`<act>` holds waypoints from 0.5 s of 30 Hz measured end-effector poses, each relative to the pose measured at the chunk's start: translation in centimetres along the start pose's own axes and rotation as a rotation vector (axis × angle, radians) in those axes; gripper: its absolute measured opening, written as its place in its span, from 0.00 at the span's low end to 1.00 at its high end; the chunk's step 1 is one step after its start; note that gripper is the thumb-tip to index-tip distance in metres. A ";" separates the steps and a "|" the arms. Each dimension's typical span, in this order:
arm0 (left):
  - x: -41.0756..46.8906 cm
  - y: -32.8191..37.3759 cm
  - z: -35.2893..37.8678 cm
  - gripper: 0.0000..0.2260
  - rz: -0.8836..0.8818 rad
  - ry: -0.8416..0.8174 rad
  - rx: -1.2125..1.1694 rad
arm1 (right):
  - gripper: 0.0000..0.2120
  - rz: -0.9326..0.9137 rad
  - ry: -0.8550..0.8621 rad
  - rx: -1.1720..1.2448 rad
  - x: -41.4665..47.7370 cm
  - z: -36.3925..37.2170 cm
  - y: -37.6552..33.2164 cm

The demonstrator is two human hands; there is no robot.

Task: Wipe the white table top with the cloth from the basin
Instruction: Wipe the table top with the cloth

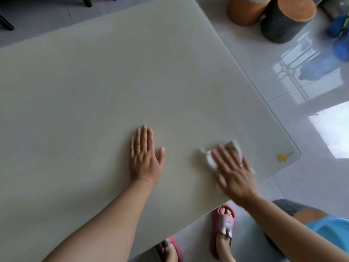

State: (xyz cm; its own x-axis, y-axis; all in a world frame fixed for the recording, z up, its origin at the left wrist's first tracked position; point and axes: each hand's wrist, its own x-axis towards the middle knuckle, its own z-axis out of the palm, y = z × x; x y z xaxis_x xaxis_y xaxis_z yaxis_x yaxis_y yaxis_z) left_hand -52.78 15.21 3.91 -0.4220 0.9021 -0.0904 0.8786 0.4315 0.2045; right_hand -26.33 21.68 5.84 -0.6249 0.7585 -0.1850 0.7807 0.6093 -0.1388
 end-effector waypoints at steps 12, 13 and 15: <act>-3.3 7.7 0.3 0.30 0.016 0.023 -0.113 | 0.33 -0.281 -0.047 -0.003 -4.7 1.2 -1.6; -3.5 8.7 0.5 0.30 0.026 0.019 -0.114 | 0.32 -0.233 -0.019 -0.016 -4.1 0.8 0.7; -3.7 10.1 1.0 0.30 0.029 0.009 -0.104 | 0.29 -0.030 -0.018 0.011 -2.9 -0.4 5.3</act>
State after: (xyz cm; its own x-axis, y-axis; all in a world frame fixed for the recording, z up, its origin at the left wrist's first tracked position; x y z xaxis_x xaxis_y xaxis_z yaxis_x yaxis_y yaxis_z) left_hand -42.05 16.23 5.33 -0.3992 0.9138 -0.0747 0.8626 0.4019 0.3071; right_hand -20.39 22.75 6.06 -0.6480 0.7356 -0.1976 0.7616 0.6293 -0.1548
